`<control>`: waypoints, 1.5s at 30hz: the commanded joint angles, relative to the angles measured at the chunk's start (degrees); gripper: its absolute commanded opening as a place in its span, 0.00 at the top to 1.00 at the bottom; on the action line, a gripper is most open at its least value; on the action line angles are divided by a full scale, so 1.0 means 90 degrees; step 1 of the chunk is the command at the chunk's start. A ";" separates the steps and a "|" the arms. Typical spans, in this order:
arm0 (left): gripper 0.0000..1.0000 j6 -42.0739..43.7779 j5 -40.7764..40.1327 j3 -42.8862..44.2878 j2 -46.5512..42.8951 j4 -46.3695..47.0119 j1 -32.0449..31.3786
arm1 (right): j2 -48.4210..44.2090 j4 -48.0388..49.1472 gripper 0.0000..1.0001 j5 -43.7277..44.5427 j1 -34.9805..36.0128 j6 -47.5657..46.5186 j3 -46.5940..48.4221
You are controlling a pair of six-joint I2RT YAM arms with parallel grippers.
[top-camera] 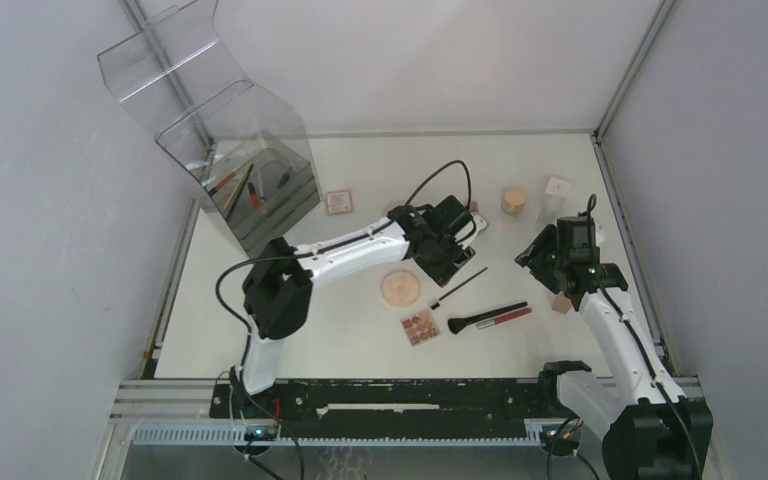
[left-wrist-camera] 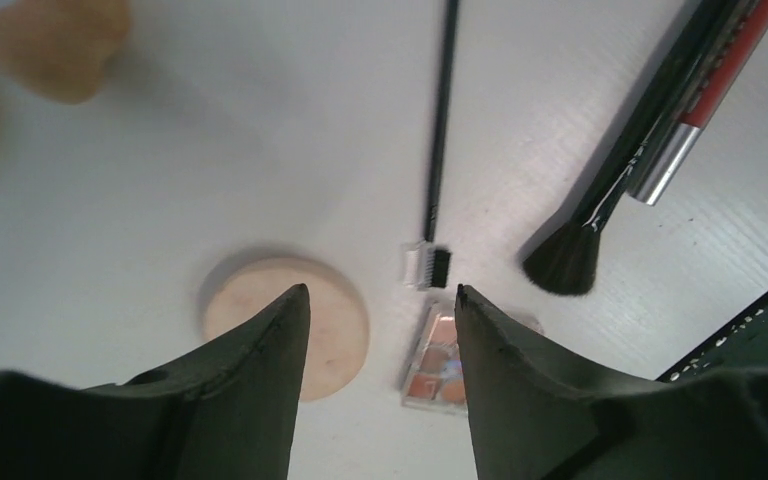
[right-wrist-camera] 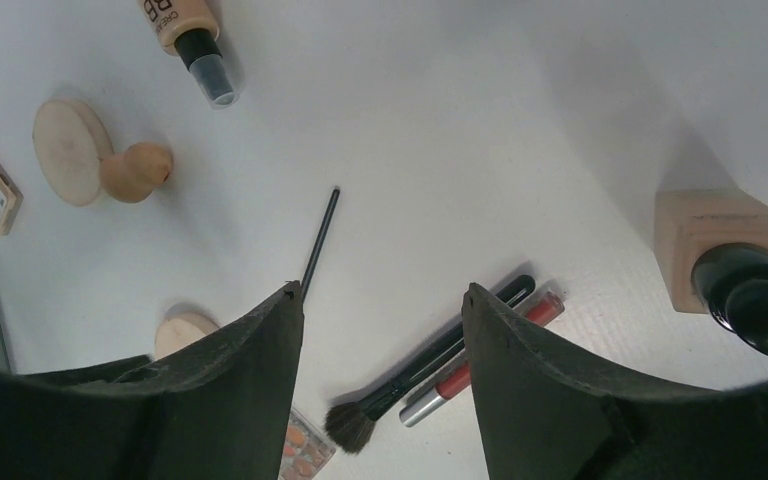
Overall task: Organize the makeup
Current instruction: Pick up the makeup brush from the center of the board.
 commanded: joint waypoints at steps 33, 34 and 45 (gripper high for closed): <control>0.85 -0.0441 0.0086 0.0624 0.1916 -0.0251 -0.0364 | -0.0325 0.0112 0.33 0.0107 -0.0030 -0.0005 -0.0090; 0.89 -0.0445 0.0104 0.0632 0.1929 -0.0254 -0.0359 | -0.0328 0.0119 0.33 0.0107 -0.0032 -0.0005 -0.0089; 1.00 0.0426 -0.0709 0.0735 0.0530 -0.0617 -0.0269 | -0.0307 0.0213 0.34 0.0061 -0.0036 -0.0025 -0.0089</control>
